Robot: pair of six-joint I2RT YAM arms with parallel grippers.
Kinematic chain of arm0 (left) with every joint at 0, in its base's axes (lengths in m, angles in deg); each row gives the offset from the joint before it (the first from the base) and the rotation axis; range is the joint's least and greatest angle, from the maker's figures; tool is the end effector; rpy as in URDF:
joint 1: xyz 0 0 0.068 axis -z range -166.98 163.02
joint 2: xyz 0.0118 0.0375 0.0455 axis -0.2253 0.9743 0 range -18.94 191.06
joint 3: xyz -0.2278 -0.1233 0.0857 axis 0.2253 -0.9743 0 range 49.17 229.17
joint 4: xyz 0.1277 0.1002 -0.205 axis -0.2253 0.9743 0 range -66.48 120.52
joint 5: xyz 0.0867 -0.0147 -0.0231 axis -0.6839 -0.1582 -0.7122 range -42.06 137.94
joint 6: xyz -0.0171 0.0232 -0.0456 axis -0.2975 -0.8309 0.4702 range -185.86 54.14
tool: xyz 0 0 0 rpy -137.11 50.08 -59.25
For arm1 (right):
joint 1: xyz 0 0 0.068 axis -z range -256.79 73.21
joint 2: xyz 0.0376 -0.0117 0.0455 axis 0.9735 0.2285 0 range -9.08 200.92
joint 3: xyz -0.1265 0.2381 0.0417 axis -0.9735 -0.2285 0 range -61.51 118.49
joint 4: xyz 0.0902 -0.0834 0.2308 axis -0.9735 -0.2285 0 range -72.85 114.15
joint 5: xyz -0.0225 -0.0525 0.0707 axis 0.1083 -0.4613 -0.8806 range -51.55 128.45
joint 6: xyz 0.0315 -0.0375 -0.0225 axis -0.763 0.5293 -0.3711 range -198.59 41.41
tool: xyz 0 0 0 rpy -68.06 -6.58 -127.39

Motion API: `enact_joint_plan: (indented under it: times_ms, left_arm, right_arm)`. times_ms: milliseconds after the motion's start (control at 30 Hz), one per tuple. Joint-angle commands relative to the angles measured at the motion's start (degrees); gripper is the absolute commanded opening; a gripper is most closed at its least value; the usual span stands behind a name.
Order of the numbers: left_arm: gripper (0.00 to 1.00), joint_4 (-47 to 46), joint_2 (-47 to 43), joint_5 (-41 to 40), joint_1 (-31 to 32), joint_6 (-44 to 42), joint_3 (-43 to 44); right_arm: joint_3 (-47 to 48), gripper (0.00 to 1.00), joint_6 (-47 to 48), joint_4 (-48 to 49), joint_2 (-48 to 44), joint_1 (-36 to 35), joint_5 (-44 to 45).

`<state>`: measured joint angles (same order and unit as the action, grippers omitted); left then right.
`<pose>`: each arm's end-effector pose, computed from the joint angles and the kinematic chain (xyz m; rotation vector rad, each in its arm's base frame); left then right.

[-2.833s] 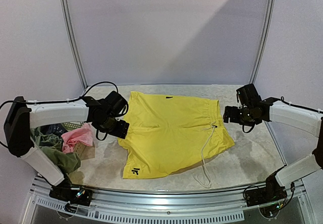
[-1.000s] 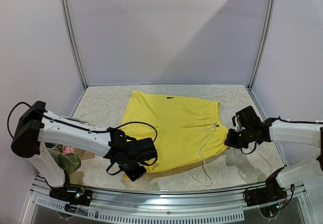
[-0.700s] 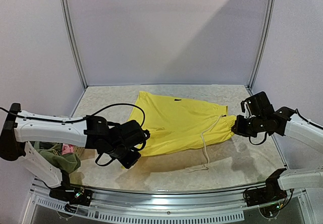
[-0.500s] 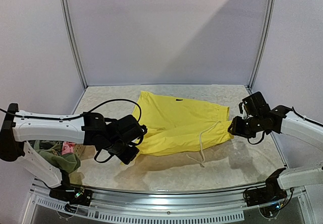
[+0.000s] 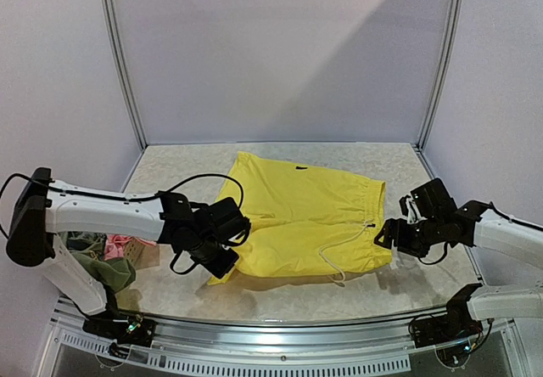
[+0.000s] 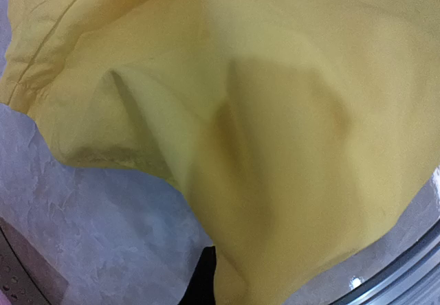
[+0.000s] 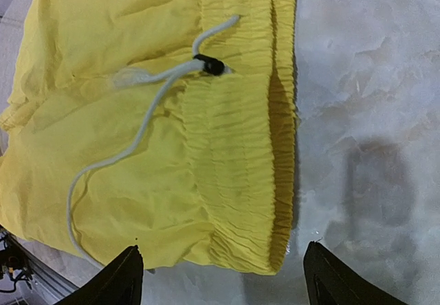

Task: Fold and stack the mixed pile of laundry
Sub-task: Fold the flattened shorts at the center of the board.

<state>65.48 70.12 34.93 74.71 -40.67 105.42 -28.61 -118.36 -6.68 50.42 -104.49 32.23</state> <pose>0.1412 -0.2450 0.1902 0.8345 2.6665 -0.0256 0.1671 0.0921 0.1928 0.2390 2.6632 0.5545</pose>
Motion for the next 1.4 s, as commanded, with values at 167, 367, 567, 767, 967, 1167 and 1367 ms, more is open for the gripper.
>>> enact_joint_plan:
  times_ms: [167,367,567,767,967,1167,1367]
  left_arm:
    - [0.00,-4.4,4.4,2.1,-6.6,0.3,-1.6]
    - [0.00,-5.2,7.6,2.3,-8.3,0.0,-1.2]
    - [0.00,-6.2,9.0,3.2,-9.5,0.0,-1.6]
    - [0.00,-7.0,9.3,3.6,-9.8,0.0,-2.3]
    - [0.00,-5.1,7.6,3.2,-8.1,-1.3,-1.7]
    - [0.00,1.5,1.7,0.3,-5.8,-0.8,0.3]
    - [0.00,8.0,-4.2,-0.5,-2.3,-0.4,3.1]
  right_arm:
    - [-9.7,0.61,-5.1,4.8,-5.4,-0.7,-0.5]
    - [-12.2,0.58,-4.1,13.4,-2.0,-1.2,-1.5]
    - [-12.3,0.45,-2.2,20.6,6.8,-2.5,-3.3]
    - [-10.8,0.20,-0.6,21.2,11.4,-3.0,-3.8]
    - [-7.1,0.00,1.1,13.8,8.0,-3.0,-2.5]
    - [1.1,0.00,2.6,-2.1,0.1,-3.0,-1.9]
    - [4.3,0.00,1.7,-10.1,-9.7,-3.0,-2.1]
